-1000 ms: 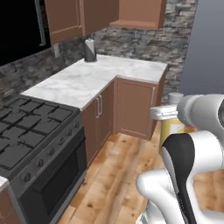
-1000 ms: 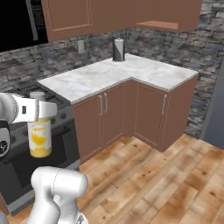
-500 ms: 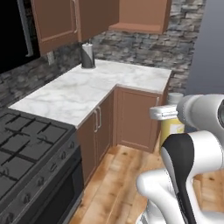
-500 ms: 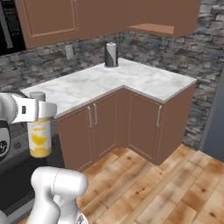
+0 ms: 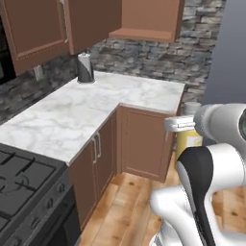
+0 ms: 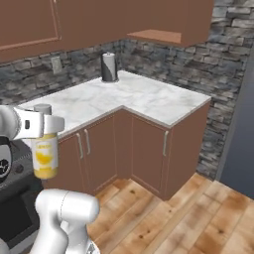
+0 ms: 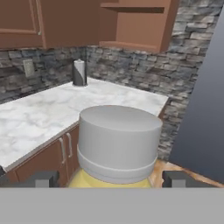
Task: Sort all alcoholic drinks to one cabinet, and non-alcoholic drinks to the other.
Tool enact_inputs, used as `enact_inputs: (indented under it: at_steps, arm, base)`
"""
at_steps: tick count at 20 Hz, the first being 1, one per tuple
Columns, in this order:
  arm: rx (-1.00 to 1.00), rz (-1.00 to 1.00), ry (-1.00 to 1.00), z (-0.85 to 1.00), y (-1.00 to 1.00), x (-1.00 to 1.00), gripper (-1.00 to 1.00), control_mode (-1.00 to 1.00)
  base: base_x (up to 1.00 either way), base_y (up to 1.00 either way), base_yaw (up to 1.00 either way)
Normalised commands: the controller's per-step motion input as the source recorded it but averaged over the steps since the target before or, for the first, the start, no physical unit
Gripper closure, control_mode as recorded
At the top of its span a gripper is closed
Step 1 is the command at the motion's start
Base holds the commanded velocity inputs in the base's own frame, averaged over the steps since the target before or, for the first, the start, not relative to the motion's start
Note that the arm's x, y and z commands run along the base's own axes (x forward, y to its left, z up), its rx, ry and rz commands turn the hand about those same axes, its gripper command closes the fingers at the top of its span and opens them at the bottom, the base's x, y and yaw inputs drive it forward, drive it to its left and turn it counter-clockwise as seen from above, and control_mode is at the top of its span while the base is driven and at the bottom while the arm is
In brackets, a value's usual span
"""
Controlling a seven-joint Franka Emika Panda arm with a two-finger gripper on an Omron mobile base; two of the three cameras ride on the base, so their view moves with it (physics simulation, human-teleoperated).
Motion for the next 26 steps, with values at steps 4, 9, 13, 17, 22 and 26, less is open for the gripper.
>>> enact_inputs:
  at_steps: [4,9,13,17,22,26]
  arm:
    - [0.0,0.0,0.0,0.0,0.0,0.0,1.0,1.0]
    - [0.0,0.0,0.0,0.0,0.0,0.0,1.0,1.0]
    - [0.0,0.0,0.0,0.0,0.0,0.0,1.0,1.0]
    - [0.0,0.0,0.0,0.0,0.0,0.0,1.0,1.0]
    - [0.0,0.0,0.0,0.0,0.0,0.0,1.0,1.0]
    - [0.0,0.0,0.0,0.0,0.0,0.0,1.0,1.0]
  base:
    - [0.74,0.0,-0.09]
    - [0.73,0.0,-0.05]
    - [0.69,0.0,-0.06]
    - [0.58,0.0,-0.08]
    - [0.63,0.06,-0.08]
    - [0.61,0.2,-0.08]
